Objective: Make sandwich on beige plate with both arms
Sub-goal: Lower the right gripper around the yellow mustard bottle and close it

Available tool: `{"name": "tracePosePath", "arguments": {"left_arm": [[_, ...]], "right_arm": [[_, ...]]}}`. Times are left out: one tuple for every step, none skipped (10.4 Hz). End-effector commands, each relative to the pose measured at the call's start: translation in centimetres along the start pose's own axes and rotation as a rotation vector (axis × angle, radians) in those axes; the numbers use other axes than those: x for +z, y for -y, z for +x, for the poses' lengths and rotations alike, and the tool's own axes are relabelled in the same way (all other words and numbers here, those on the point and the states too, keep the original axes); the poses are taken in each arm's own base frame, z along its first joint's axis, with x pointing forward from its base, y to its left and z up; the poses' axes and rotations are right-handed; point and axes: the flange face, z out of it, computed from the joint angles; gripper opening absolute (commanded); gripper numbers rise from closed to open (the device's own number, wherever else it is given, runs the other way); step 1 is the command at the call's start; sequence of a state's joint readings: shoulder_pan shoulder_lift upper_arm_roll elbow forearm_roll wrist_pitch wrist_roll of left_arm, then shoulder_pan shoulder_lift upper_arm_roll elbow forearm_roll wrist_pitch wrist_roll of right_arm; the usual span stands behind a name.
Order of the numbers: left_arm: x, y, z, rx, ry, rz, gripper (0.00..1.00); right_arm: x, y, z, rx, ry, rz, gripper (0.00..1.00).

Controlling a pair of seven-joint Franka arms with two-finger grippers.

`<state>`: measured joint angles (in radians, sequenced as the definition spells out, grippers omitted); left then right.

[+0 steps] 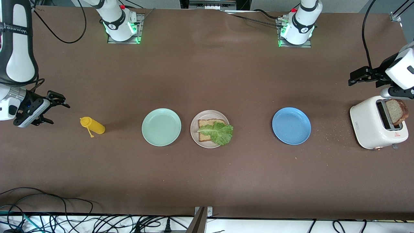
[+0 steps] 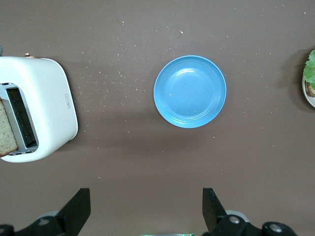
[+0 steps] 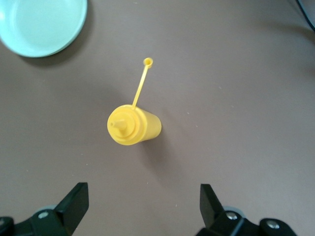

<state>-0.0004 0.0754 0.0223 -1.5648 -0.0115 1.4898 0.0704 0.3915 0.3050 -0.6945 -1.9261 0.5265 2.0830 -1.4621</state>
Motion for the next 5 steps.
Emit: {"name": "tracePosePath", "arguments": {"left_arm": [[-0.6,0.0,0.2,0.023,-0.004,0.014,1.00],[-0.5,0.0,0.3,0.023,-0.001,0.014,1.00],[-0.5,0.0,0.2,0.023,-0.002,0.014,1.00],[-0.5,0.0,0.3,0.023,0.000,0.014,1.00],[-0.5,0.0,0.2,0.023,-0.002,0.014,1.00]], "right_arm": [[3.0,-1.0,-3.4,-0.142,-0.105,0.022,1.00],[4.9,-1.3,-4.9,-0.157,-0.146,0.038,1.00],[6.0,-1.6,-5.5,-0.203,-0.169,0.037,1.00],[7.2,-1.7,-5.7,-0.228,-0.196,0.037,1.00],[8.5,-1.6,-5.7,-0.253,-0.222,0.048,1.00]]}}
